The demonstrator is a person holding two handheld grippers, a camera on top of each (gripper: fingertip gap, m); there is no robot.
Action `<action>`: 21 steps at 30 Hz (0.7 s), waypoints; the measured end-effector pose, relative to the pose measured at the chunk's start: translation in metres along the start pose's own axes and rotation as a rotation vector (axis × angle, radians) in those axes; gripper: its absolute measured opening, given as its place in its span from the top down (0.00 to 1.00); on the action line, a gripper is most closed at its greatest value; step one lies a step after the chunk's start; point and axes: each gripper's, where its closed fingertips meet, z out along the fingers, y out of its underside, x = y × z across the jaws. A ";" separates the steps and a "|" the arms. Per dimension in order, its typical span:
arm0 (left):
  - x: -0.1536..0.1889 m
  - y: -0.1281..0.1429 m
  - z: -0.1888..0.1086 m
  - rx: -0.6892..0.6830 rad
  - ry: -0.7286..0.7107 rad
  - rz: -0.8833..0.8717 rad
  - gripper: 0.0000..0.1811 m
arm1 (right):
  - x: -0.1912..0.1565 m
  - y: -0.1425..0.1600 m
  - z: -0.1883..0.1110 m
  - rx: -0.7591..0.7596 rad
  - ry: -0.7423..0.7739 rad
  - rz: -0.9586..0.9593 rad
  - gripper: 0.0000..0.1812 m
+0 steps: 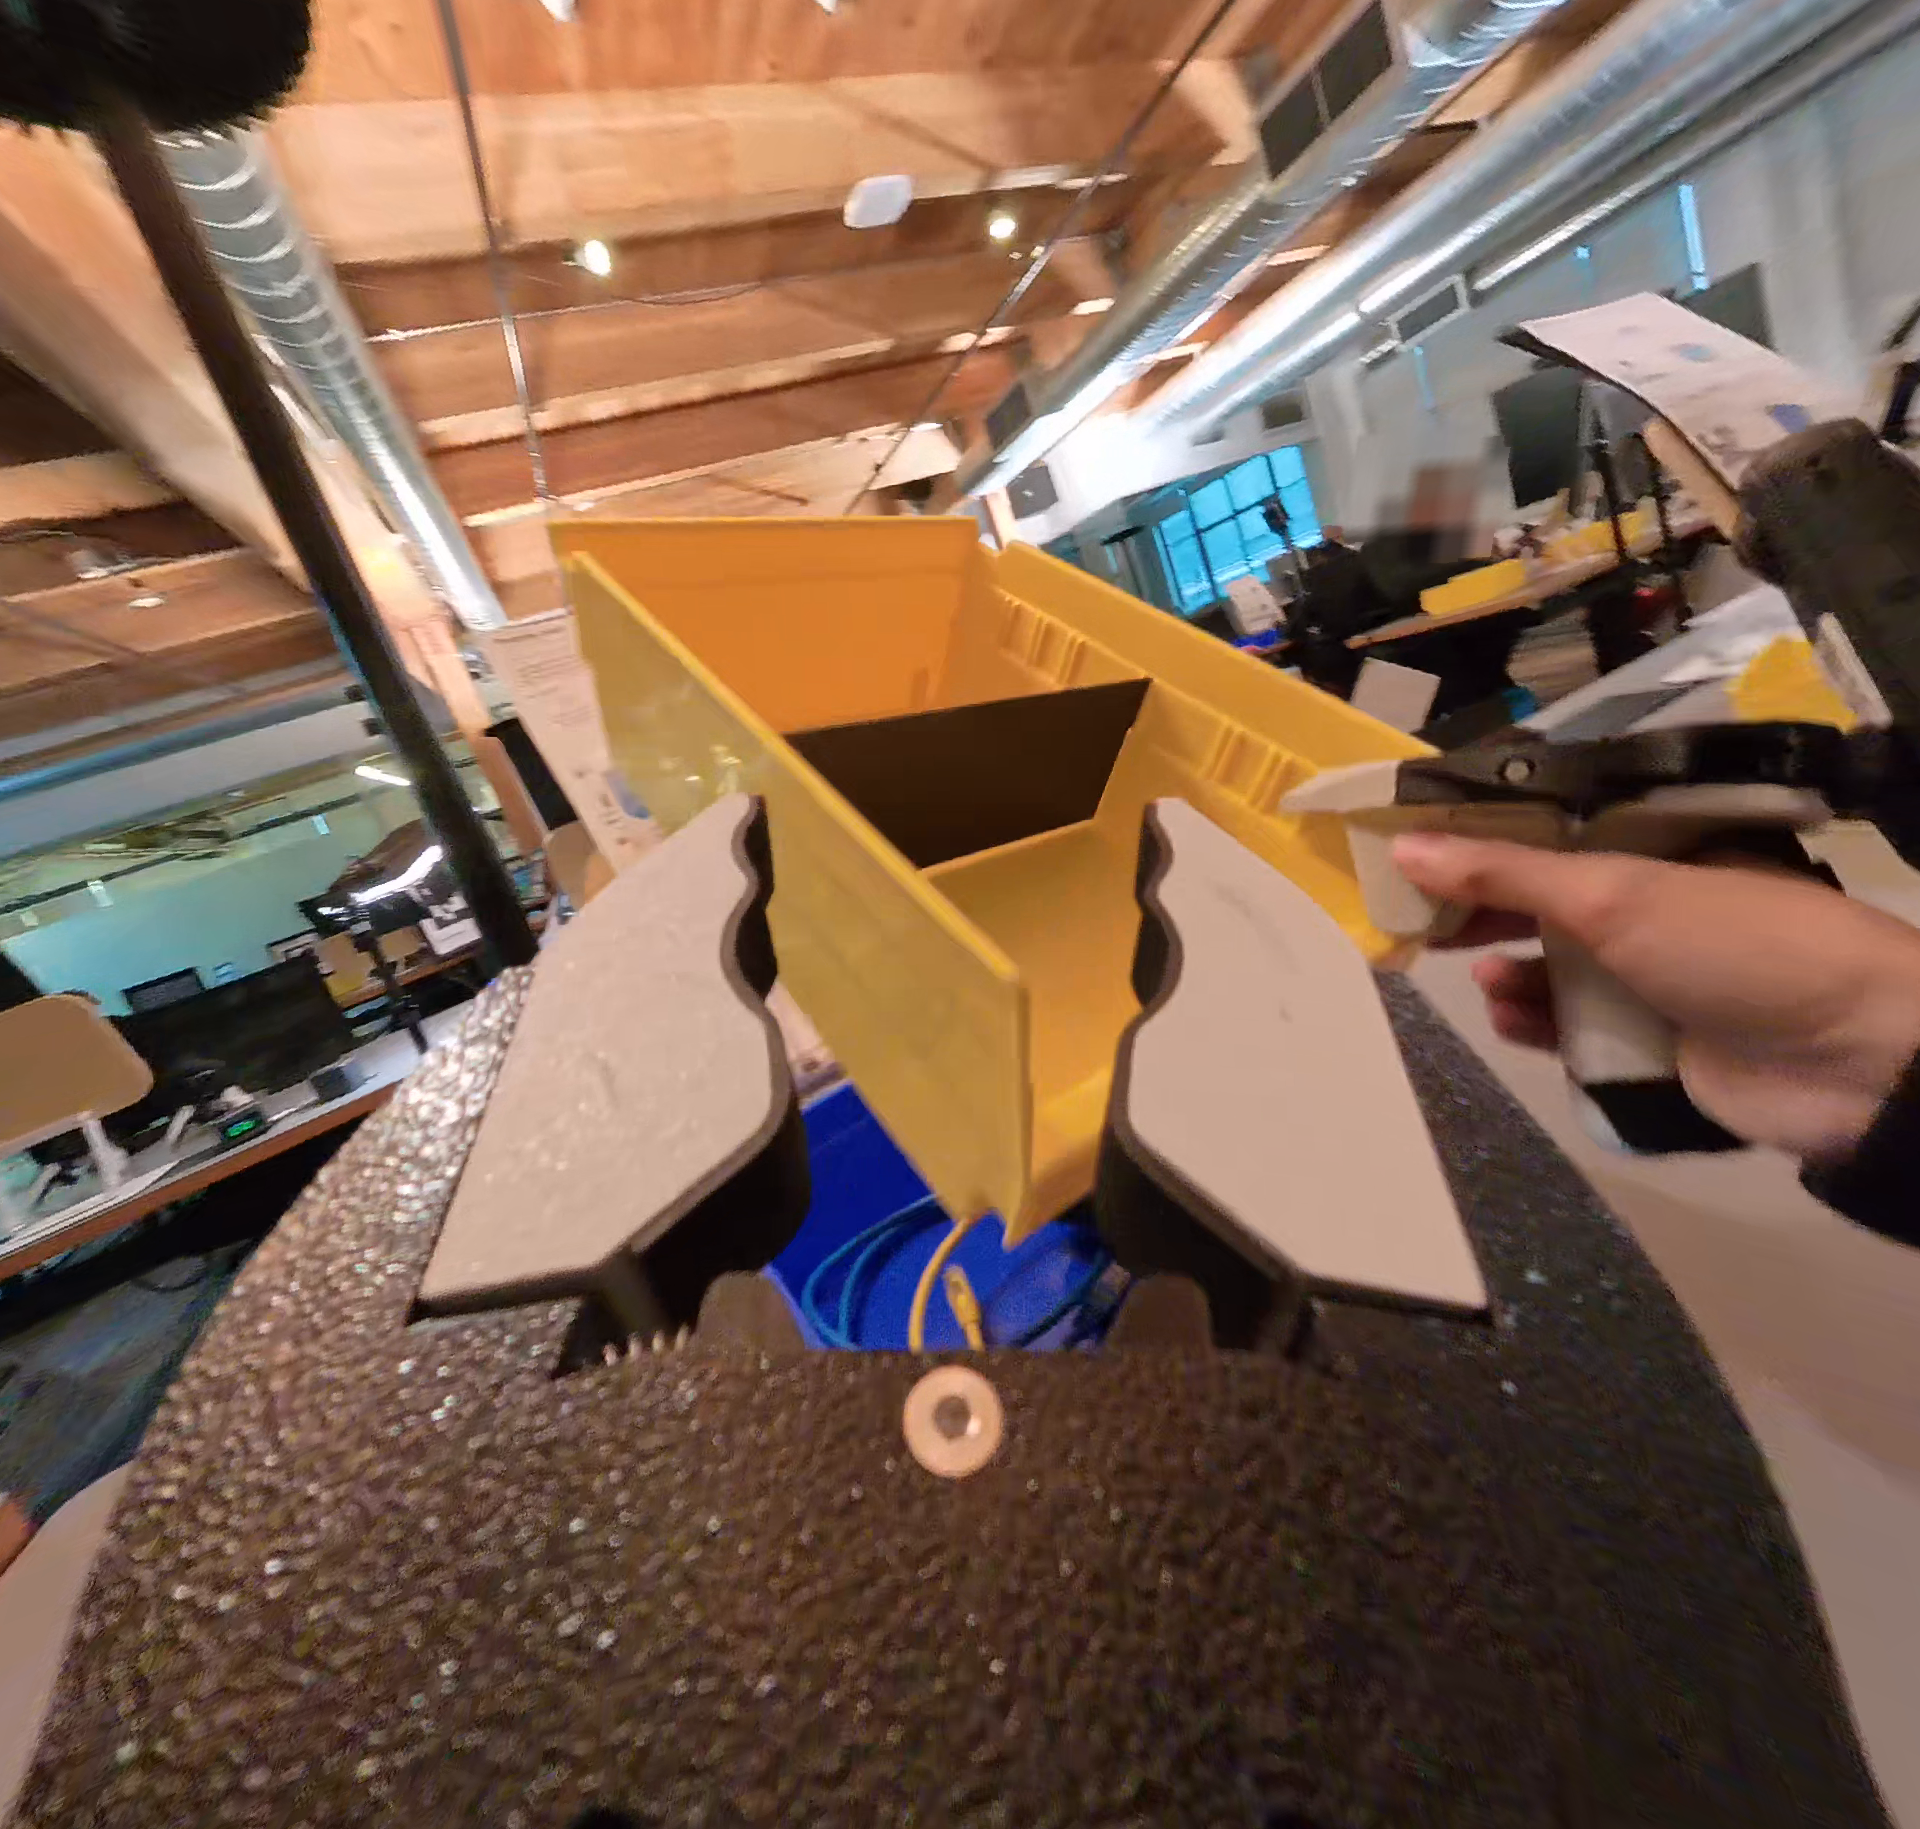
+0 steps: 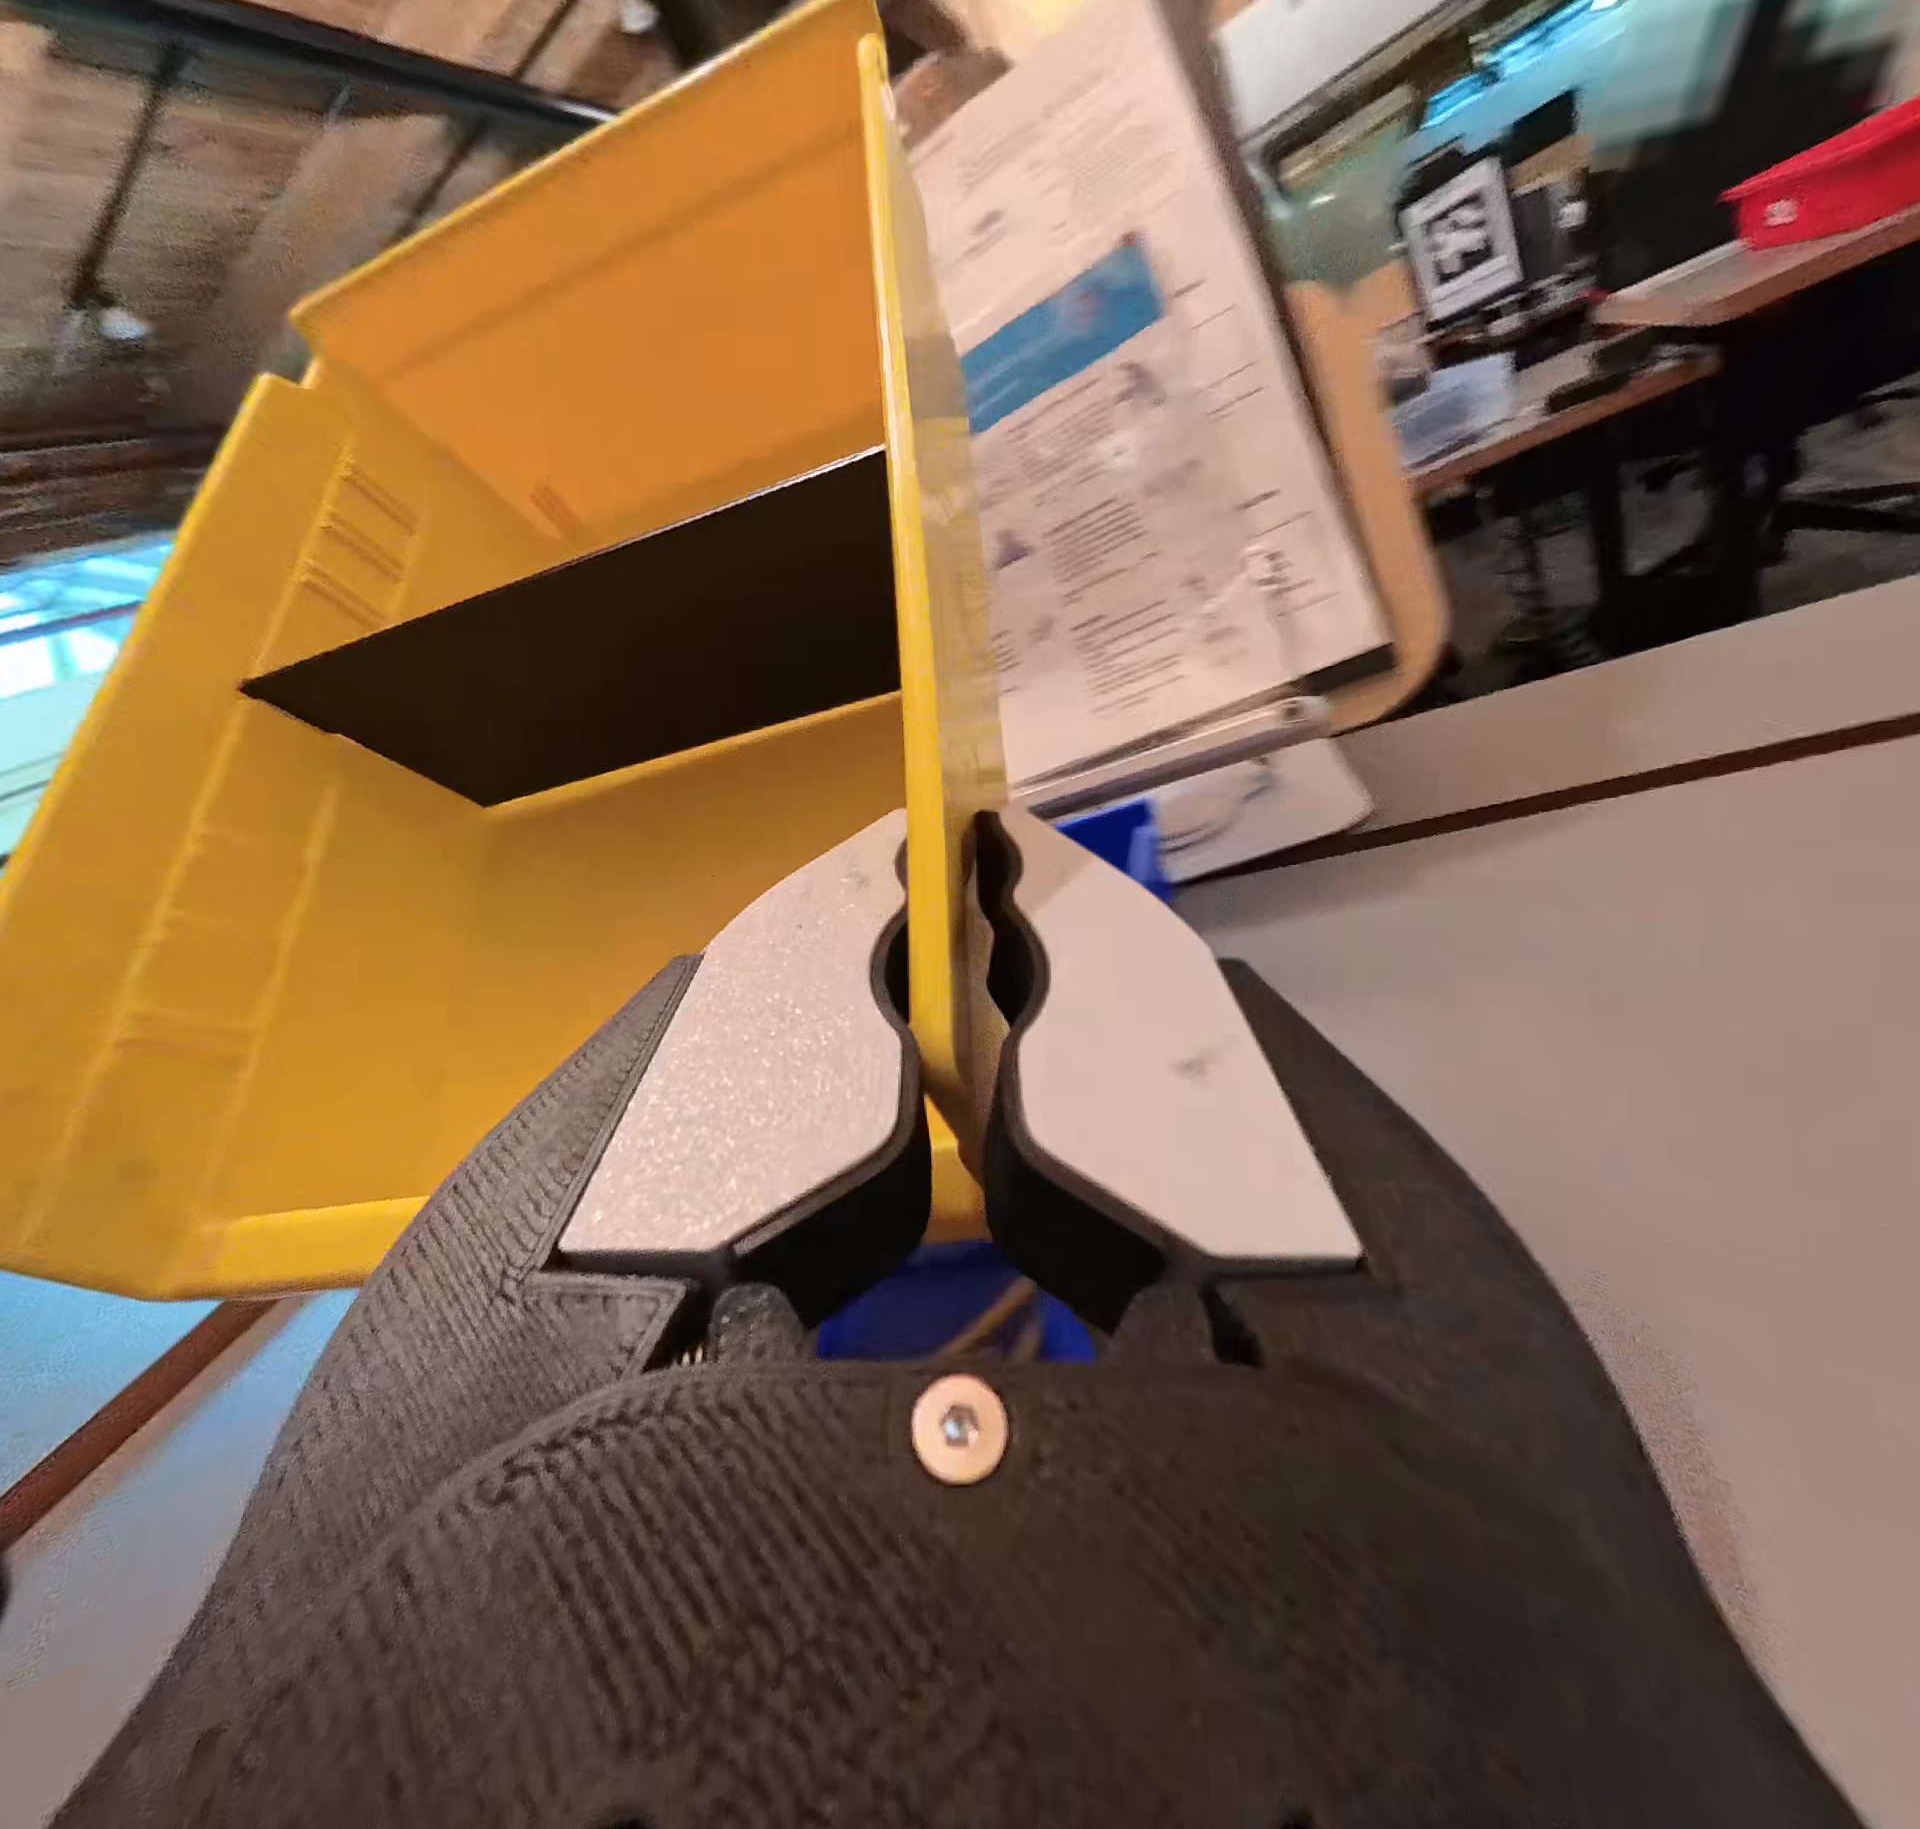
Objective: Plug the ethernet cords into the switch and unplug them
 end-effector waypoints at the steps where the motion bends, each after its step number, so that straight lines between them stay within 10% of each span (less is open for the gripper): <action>1: 0.005 0.002 0.001 -0.011 0.032 -0.005 0.60 | 0.018 -0.008 -0.006 0.008 0.043 0.003 0.96; 10: -0.008 0.142 -0.004 -0.690 0.067 -0.162 0.54 | 0.191 -0.085 -0.099 0.047 0.416 -0.088 0.96; 21: 0.002 0.247 -0.008 -0.912 0.004 -0.353 0.59 | 0.339 -0.072 -0.147 -0.284 0.737 -0.190 0.96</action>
